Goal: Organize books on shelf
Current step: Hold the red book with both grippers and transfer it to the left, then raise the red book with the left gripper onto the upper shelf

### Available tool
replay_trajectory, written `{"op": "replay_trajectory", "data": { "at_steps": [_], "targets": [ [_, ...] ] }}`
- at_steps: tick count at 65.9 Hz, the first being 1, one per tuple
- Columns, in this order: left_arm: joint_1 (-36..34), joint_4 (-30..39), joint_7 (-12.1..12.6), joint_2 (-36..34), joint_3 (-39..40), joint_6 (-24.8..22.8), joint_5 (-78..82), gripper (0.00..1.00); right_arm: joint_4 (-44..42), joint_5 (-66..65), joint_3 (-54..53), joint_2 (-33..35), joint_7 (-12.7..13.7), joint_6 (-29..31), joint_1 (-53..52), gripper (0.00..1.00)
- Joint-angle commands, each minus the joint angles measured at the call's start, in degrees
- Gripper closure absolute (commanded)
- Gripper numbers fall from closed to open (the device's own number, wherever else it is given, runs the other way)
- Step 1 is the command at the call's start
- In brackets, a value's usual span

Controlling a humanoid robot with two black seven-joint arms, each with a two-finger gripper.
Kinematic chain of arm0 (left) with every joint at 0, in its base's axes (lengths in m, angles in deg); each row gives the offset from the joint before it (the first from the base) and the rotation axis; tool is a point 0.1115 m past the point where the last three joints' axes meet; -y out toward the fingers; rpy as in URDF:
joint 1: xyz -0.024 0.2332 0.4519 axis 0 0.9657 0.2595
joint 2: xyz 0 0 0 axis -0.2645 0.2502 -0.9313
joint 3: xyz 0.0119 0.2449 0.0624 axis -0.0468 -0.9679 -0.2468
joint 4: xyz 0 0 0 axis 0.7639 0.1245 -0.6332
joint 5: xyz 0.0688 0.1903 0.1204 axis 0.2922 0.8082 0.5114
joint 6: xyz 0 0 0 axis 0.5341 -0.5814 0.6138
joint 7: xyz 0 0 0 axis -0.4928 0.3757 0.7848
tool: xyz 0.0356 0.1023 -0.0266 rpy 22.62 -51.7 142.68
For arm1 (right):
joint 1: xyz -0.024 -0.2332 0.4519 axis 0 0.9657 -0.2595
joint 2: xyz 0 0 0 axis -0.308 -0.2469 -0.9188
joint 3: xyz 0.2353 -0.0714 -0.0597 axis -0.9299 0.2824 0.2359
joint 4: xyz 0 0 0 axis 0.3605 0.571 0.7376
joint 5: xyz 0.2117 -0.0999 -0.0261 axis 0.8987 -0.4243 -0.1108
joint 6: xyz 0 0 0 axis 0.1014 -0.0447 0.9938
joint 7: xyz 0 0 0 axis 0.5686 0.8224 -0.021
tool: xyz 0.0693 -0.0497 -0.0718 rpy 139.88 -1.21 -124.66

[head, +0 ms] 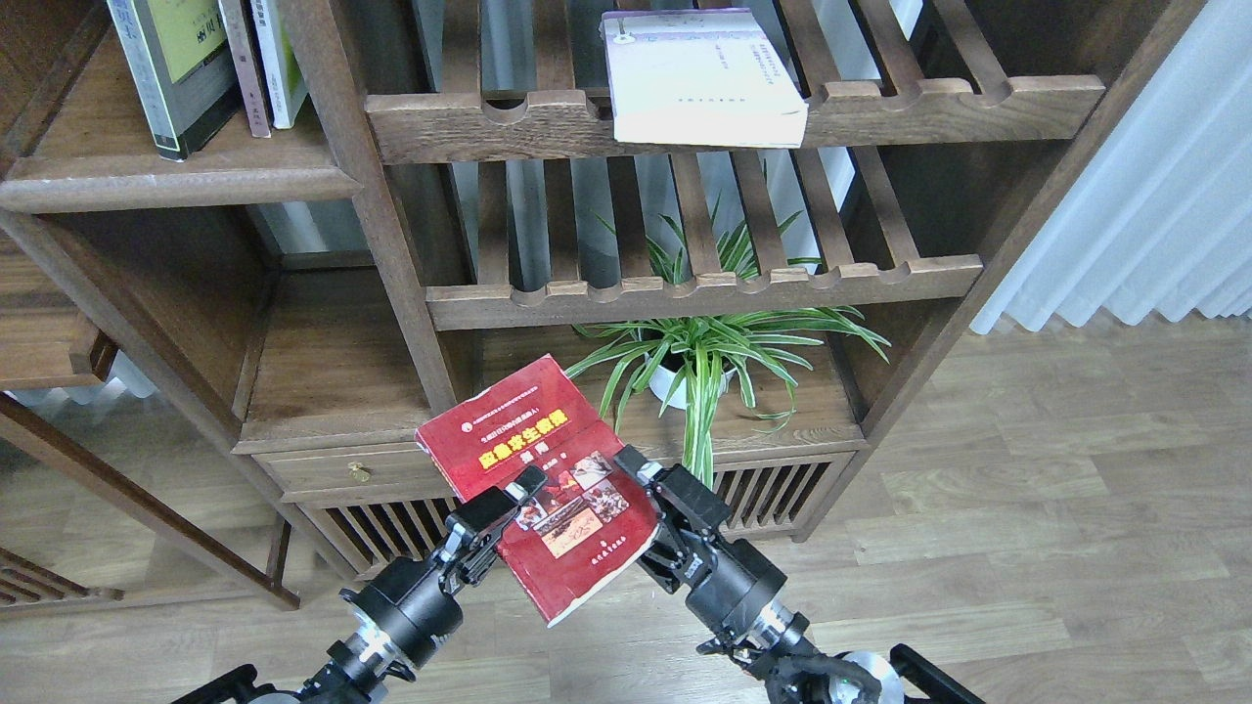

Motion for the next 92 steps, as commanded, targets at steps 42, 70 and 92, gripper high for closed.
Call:
{"op": "replay_trajectory", "data": {
  "at_steps": [42, 70, 92],
  "targets": [
    [-0.77, 3.38, 7.82, -5.67, 18.26, 0.0, 14.13, 1.0, -2.93, -3.13, -8.35, 0.0, -3.42, -6.55, -2.39, 0.02],
    [-9.56, 3.46, 8.0, -7.87, 22.04, 0.0, 14.13, 1.0, -3.19, -3.39, -8.35, 0.0, -3.42, -6.64, -3.44, 0.02],
    [-17.73, 3.38, 7.12, -8.66, 24.5, 0.0, 13.78, 1.0, -3.19, -3.39, -8.35, 0.0, -3.42, -6.64, -4.15, 0.02]
  ]
}}
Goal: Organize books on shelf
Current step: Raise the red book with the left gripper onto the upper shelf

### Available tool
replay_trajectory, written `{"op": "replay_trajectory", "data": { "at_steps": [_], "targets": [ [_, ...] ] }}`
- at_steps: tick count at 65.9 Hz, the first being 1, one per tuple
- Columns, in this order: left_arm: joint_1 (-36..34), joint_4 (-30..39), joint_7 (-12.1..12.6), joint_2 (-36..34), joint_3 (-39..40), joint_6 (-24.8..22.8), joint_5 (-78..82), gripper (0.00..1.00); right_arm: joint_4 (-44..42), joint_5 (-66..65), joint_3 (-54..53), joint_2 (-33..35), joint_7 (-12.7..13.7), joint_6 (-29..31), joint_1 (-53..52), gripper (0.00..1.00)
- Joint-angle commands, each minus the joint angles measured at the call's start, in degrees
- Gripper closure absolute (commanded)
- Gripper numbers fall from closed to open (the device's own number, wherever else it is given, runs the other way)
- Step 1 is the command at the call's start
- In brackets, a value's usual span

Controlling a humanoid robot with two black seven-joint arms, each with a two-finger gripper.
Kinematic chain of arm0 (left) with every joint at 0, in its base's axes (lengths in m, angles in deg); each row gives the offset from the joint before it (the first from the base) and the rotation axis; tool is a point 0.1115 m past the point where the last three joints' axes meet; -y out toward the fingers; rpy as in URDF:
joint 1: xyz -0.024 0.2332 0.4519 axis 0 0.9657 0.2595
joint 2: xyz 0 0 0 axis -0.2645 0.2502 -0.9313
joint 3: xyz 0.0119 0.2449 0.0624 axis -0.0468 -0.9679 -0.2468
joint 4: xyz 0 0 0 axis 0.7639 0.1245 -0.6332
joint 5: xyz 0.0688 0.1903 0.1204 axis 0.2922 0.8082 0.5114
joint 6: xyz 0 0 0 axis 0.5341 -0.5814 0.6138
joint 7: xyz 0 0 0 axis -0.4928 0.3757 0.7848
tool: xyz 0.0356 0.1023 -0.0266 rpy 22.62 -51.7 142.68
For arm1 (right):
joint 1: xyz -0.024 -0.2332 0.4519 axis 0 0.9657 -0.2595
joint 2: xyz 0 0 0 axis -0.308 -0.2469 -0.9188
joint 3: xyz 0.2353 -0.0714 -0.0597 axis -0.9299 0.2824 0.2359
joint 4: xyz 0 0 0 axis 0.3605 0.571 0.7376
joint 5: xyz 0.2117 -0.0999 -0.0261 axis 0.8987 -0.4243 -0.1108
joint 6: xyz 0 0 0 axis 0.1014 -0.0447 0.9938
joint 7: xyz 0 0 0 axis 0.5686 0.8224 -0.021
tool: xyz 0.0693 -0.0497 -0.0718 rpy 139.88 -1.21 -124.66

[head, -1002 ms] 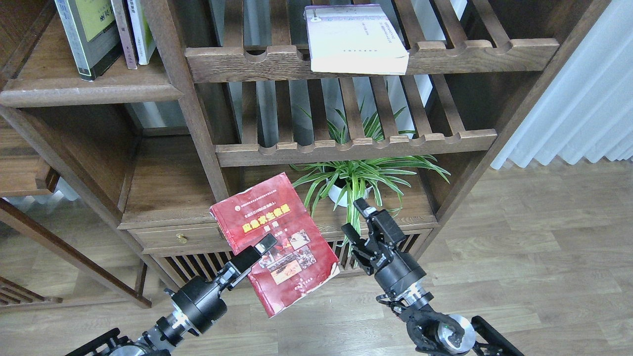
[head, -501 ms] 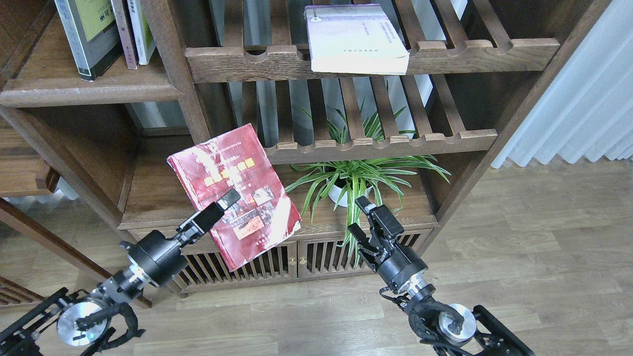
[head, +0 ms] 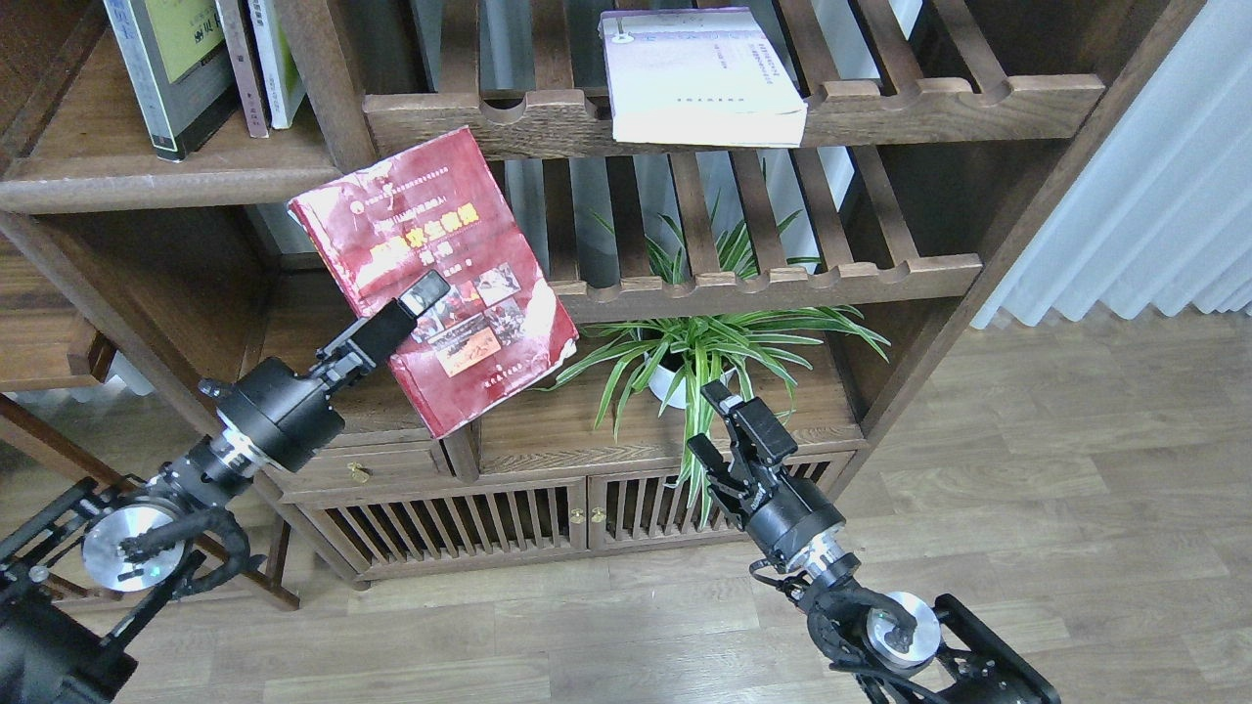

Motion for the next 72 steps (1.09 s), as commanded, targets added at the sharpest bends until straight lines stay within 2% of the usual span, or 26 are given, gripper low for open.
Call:
{"op": "replay_trajectory", "data": {
  "at_steps": [1, 28, 53, 72],
  "targets": [
    [-3.31, -0.11, -0.06, -0.01, 0.7, 0.0, -0.22, 1.0, 0.0, 0.0, 0.0, -0.01, 0.01, 0.01, -0.13, 0.02],
    [-13.86, -0.11, -0.33, -1.24, 3.87, 0.0, -5.32, 1.0, -0.44, -0.18, -0.09, -0.01, 0.01, 0.01, -0.65, 0.01],
    [-17.73, -0.11, -0.41, -11.79, 7.47, 0.0, -14.9, 1.0, -1.4, -0.26, -0.09, -0.01, 0.09, 0.01, -0.92, 0.01],
    [-20.54, -0.2, -3.14, -18.73, 8.79, 0.0, -19.2, 1.0, -1.58, -0.35, -0.09, -0.01, 0.09, 0.09, -1.0, 0.01]
  ]
}}
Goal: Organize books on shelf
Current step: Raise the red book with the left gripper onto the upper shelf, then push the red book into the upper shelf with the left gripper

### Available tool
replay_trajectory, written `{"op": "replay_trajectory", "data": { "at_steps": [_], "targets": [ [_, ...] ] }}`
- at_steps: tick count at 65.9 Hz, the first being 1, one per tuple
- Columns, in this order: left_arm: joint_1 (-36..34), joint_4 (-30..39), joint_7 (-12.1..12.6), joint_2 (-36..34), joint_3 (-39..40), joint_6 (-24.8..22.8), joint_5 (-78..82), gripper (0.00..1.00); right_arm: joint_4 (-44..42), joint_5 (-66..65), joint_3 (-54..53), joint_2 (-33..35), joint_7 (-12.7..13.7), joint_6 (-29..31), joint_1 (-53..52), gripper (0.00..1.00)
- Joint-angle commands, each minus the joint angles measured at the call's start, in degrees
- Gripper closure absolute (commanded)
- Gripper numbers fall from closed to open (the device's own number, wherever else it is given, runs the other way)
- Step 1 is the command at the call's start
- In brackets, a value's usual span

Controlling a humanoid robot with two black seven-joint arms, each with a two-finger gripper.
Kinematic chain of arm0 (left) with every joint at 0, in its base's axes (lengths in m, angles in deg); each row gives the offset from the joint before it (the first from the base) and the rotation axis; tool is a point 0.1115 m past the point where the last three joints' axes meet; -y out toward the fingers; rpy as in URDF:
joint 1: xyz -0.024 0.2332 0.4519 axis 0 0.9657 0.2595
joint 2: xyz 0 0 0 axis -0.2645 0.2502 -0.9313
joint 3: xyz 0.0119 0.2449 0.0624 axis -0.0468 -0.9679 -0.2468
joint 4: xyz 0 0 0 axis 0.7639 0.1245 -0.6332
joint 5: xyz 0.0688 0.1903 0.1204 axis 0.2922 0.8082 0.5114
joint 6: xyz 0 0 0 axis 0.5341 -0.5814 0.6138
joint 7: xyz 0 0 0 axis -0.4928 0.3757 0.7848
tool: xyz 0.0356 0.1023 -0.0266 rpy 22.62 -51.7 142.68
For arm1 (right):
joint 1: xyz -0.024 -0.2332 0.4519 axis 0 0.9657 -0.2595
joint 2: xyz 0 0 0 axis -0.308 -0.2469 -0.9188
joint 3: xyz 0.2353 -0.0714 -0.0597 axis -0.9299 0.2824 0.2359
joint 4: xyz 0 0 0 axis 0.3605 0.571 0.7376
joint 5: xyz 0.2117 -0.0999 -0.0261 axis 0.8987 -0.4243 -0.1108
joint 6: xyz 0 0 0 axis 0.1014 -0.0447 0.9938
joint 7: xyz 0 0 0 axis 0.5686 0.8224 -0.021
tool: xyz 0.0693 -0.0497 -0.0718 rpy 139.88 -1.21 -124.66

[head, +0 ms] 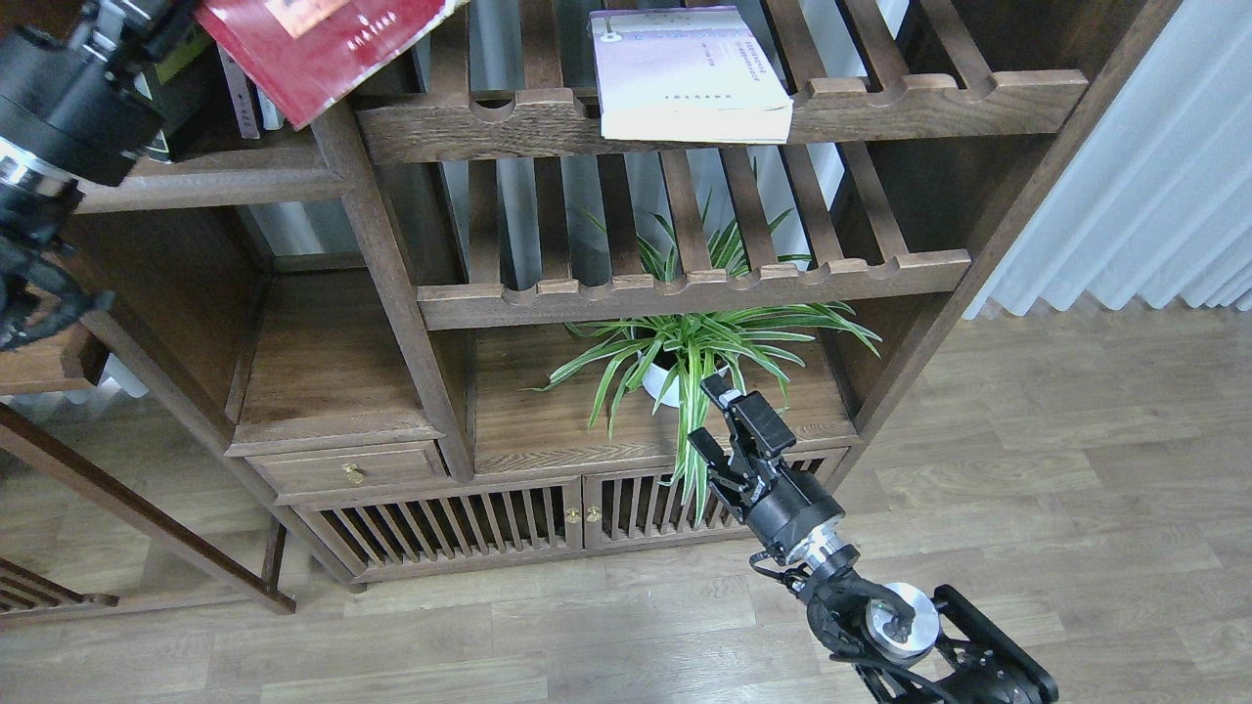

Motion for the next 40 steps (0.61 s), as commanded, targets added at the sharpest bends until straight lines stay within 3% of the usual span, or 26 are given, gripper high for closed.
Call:
{"op": "replay_trajectory", "data": {
  "at_steps": [1, 21, 40],
  "targets": [
    [-0.79, 0.09, -0.58, -3.31, 0.33, 0.04, -2.13, 1.0, -0.01, 0.0, 0.01, -0.01, 0.02, 0.04, -0.01, 0.01],
    [-0.79, 0.01, -2.33, -10.51, 2.44, 0.04, -4.24, 1.0, -0.1, -0.09, 0.1, -0.01, 0.02, 0.04, -0.1, 0.01],
    [0.08, -0.61, -3.65, -23.17, 1.91, 0.04, -7.14, 1.0, -0.01, -0.09, 0.18, -0.01, 0.02, 0.04, -0.1, 0.01]
  ]
}}
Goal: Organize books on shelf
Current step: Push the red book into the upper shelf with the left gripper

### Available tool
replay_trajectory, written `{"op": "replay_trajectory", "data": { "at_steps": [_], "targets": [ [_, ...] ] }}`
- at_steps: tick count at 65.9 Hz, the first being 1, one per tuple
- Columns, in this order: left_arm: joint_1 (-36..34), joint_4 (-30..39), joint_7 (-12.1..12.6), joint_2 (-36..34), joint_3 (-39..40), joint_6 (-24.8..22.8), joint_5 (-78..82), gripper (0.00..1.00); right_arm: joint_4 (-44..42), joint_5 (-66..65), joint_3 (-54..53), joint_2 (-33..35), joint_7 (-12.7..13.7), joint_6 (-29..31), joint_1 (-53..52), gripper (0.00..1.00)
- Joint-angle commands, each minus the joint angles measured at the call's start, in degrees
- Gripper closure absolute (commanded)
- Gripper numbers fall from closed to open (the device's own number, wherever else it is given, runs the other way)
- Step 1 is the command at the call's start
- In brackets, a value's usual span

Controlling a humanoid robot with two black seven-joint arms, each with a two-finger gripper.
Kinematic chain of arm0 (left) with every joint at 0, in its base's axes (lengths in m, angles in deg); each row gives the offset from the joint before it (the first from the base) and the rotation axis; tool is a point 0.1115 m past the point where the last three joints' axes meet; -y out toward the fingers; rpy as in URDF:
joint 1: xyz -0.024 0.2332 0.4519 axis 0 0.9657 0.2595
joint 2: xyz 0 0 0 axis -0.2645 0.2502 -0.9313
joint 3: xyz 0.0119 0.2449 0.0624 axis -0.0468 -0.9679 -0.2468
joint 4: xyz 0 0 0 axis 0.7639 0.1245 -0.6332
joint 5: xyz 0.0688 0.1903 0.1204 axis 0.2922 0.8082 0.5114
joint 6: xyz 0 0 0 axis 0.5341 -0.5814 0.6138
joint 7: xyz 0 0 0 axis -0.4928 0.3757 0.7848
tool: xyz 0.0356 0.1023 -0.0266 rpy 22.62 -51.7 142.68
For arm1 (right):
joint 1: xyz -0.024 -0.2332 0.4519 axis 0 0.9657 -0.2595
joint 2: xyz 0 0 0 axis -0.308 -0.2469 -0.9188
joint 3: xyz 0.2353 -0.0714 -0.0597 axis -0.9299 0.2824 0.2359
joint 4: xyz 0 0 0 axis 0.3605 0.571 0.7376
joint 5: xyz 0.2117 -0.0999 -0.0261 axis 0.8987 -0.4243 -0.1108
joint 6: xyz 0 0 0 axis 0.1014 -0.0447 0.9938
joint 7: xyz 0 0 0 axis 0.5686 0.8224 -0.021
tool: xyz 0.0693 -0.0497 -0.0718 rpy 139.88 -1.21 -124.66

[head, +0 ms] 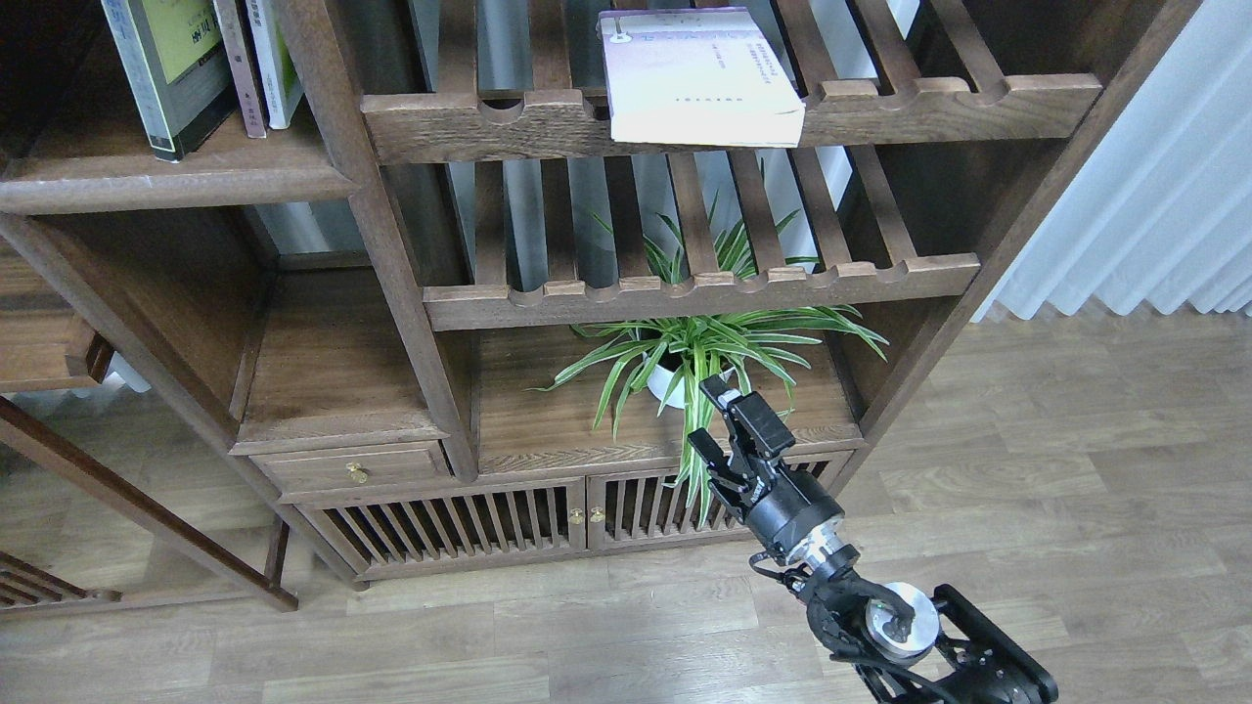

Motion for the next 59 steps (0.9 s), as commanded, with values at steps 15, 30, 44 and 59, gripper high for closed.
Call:
{"op": "replay_trajectory", "data": {
  "at_steps": [15, 30, 44, 59],
  "targets": [
    [3.52, -2.24, 0.51, -12.55, -4.38, -0.01, -0.04, 0.99, 0.09, 0.0, 0.01, 0.0, 0.0, 0.44, 0.26, 0.01],
    [3.61, -6.19, -0.19, -17.13, -11.24, -0.01, 1.89, 1.0, 0.09, -0.09, 0.01, 0.0, 0.0, 0.62, 0.35, 0.01],
    [3.7, -8.31, -0.45, -14.5, -11.59, -0.01, 2.51, 1.0, 0.09, -0.35, 0.01, 0.0, 0.0, 0.7, 0.7, 0.01],
    [3.61, -10.85, -0.63, -7.82, -10.98, -0.01, 6.28, 1.0, 0.09, -0.35, 0.09, 0.0, 0.0, 0.7, 0.61, 0.01]
  ]
}}
